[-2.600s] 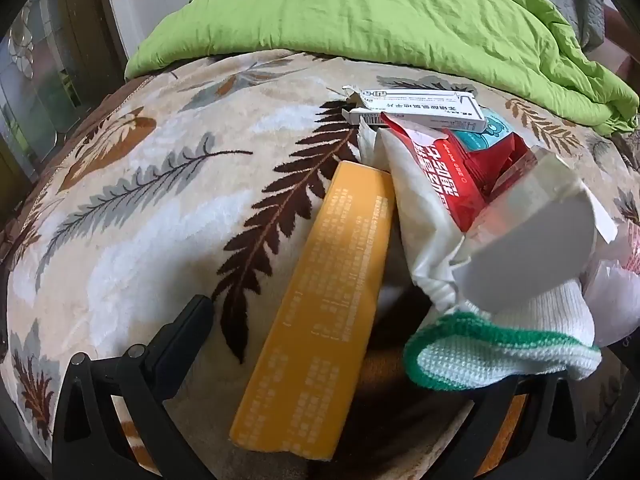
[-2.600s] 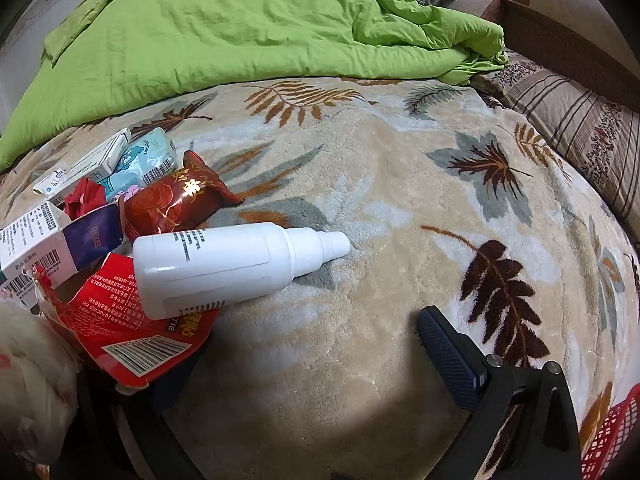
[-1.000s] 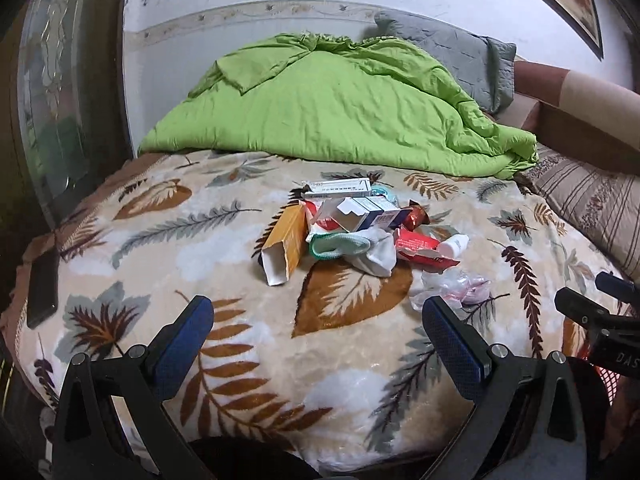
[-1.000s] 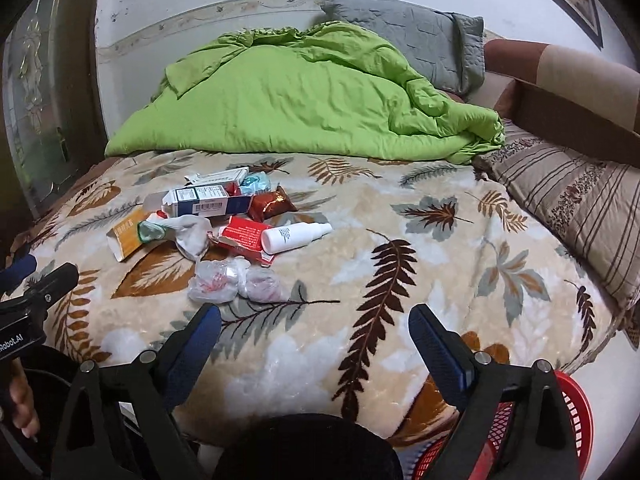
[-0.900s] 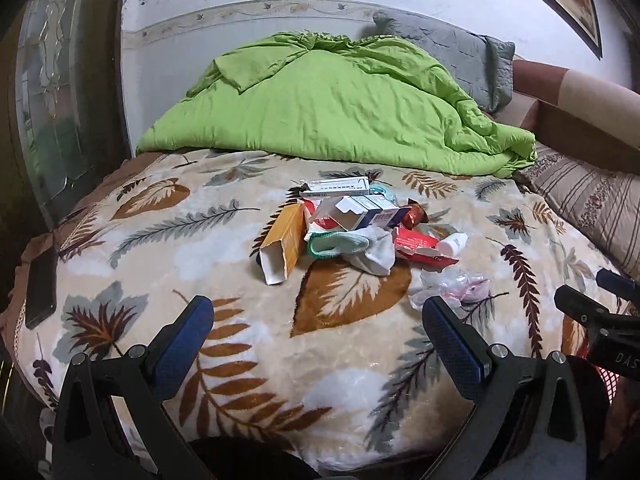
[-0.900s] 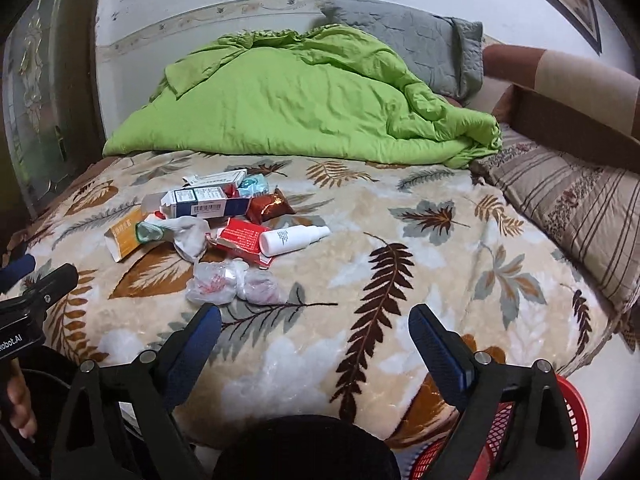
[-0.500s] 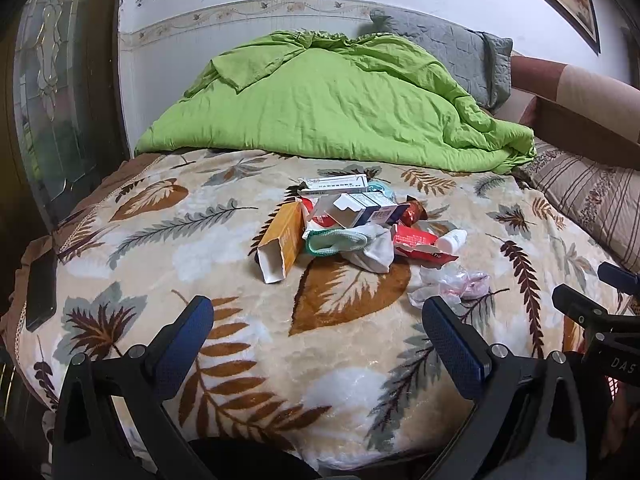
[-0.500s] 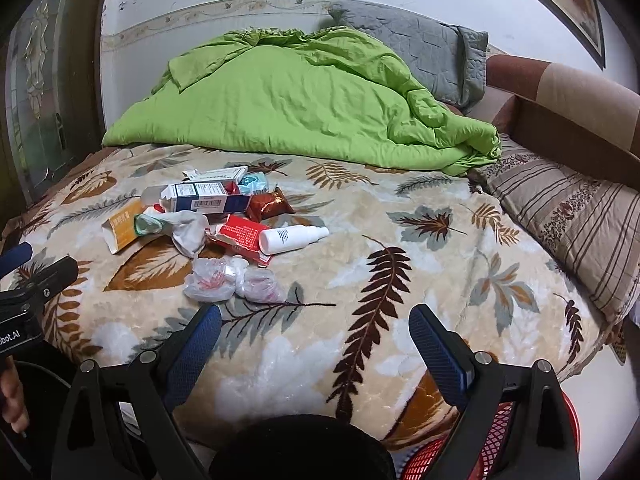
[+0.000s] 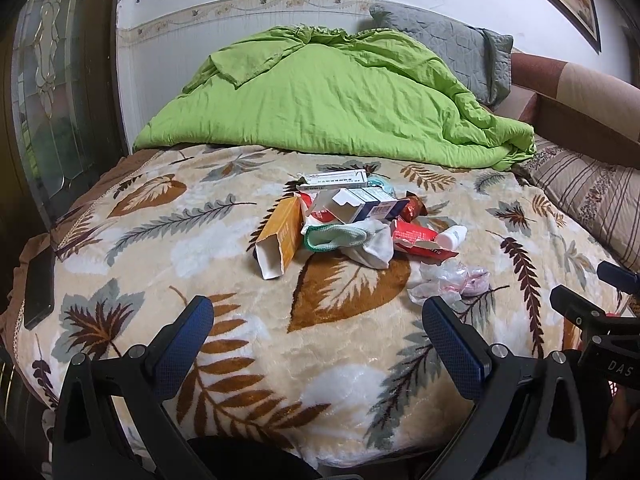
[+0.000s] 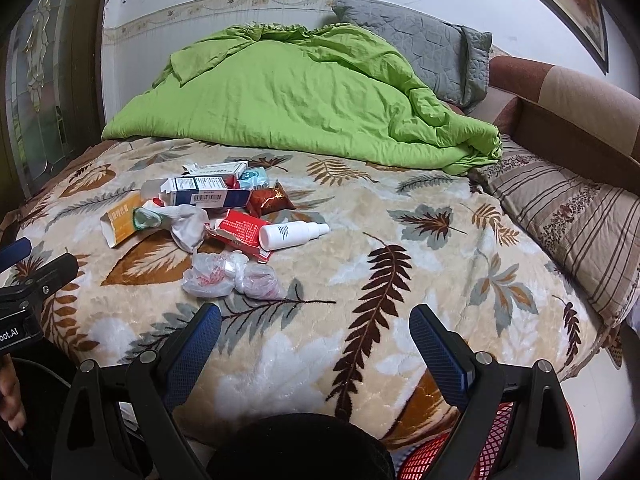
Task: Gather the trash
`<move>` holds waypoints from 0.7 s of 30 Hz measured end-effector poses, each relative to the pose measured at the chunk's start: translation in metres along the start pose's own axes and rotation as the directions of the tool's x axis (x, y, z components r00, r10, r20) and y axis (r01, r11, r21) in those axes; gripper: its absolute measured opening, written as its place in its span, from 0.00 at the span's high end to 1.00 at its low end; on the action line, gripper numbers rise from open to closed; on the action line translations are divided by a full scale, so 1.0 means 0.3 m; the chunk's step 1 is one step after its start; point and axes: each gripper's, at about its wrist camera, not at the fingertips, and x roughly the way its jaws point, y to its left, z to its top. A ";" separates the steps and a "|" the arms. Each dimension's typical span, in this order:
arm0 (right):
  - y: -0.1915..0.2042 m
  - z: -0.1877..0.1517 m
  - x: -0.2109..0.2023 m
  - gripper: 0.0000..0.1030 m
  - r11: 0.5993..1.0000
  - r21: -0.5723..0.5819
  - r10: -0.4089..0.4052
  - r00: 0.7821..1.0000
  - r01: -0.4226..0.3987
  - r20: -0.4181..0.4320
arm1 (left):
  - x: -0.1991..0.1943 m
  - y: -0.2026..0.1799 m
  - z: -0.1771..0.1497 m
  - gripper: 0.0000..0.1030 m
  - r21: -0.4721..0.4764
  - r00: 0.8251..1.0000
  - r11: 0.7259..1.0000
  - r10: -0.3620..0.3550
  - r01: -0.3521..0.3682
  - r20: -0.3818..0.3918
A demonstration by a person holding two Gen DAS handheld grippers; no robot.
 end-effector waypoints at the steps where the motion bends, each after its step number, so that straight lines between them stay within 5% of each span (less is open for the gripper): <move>1: 0.000 -0.001 -0.001 0.06 1.000 0.001 0.000 1.000 0.000 0.000 | 0.000 0.000 0.000 0.00 0.000 1.000 1.000 0.000 0.000 0.000; 21: 0.003 -0.002 0.003 0.06 1.000 -0.001 -0.003 1.000 0.003 -0.003 | -0.001 0.004 0.003 0.00 0.000 1.000 1.000 -0.002 0.002 -0.005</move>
